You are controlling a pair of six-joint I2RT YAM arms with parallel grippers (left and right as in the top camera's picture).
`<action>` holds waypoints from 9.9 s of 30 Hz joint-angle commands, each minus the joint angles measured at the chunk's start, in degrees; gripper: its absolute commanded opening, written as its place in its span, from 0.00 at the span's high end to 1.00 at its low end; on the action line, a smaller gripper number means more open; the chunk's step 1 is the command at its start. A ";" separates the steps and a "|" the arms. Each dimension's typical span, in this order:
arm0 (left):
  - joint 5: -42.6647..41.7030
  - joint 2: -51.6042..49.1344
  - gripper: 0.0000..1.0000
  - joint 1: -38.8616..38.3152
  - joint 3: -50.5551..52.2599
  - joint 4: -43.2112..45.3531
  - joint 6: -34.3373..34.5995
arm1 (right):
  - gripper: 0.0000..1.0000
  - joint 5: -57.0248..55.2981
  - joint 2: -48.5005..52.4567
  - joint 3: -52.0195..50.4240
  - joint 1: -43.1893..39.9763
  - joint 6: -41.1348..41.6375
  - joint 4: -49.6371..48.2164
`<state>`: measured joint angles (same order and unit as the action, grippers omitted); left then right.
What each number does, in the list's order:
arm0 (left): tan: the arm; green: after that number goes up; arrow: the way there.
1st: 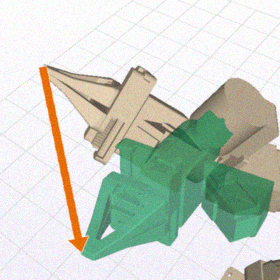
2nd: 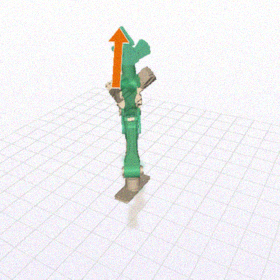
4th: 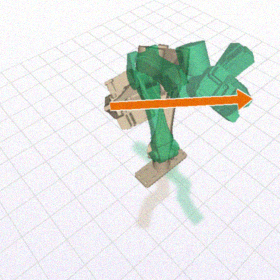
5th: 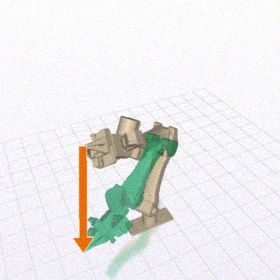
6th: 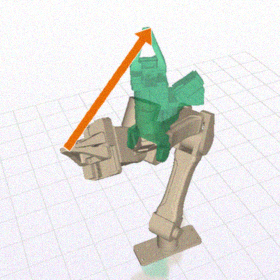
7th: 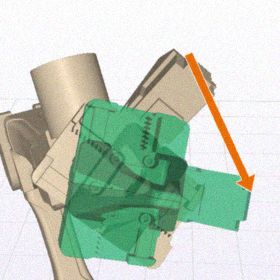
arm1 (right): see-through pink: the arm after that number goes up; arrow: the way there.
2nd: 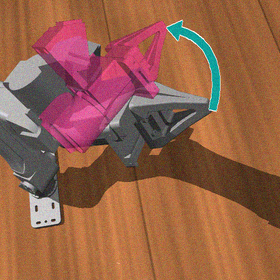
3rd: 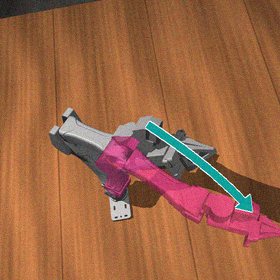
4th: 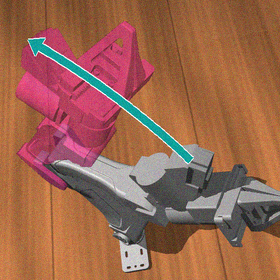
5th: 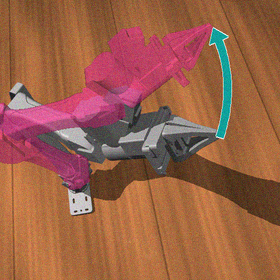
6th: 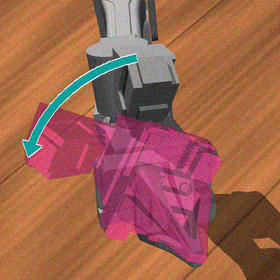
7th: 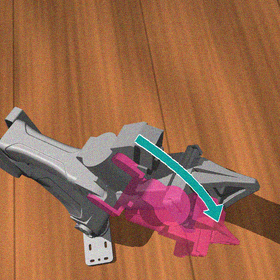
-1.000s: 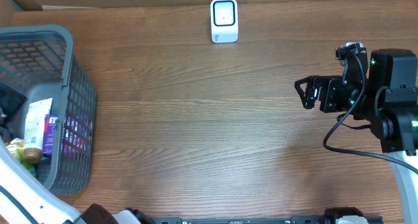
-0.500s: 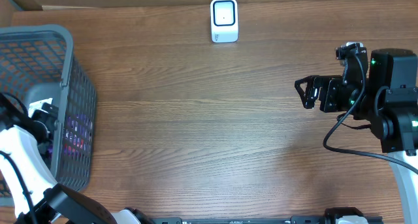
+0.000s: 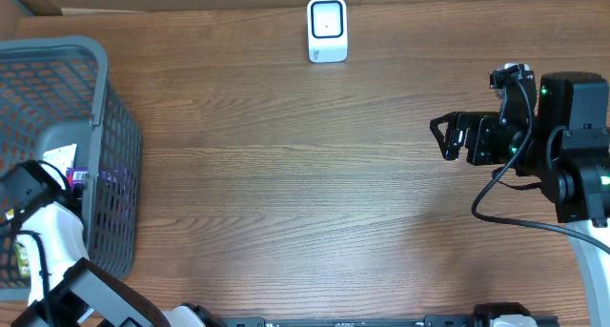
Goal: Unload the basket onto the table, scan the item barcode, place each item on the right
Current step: 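Grasp the purple snack pack in the basket with the left gripper, then lift the purple pack out and place it mid-table, then reach the left gripper into the basket and grasp the white tube, then carry the white tube out and set it left of the purple pack, then reach into the basket and grasp the mint-green wrapper with left gripper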
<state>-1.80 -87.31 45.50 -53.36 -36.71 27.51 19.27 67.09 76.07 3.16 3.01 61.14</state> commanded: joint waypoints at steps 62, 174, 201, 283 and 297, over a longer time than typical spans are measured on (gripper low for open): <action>-25.09 -19.32 0.96 -64.13 -35.54 -19.56 -19.12 | 0.00 0.33 -0.09 1.25 0.37 0.17 -1.01; 13.79 -15.54 0.20 0.68 -19.10 -5.31 -32.22 | 0.00 0.33 7.74 1.20 0.37 -0.04 2.51; -4.48 -19.67 0.96 0.42 -48.46 -27.98 -20.83 | 0.00 0.35 7.74 1.20 0.37 -0.02 2.54; 4.98 7.39 0.55 -26.36 -49.64 -43.32 -7.17 | 0.00 0.35 7.74 1.20 0.37 -0.02 2.12; 5.01 5.25 0.10 -4.00 -34.62 -37.73 -7.56 | 0.00 0.35 7.74 1.20 0.37 -0.02 2.40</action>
<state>2.85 -80.90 39.22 -93.32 -76.42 20.40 19.27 74.91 76.07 3.16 2.98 63.72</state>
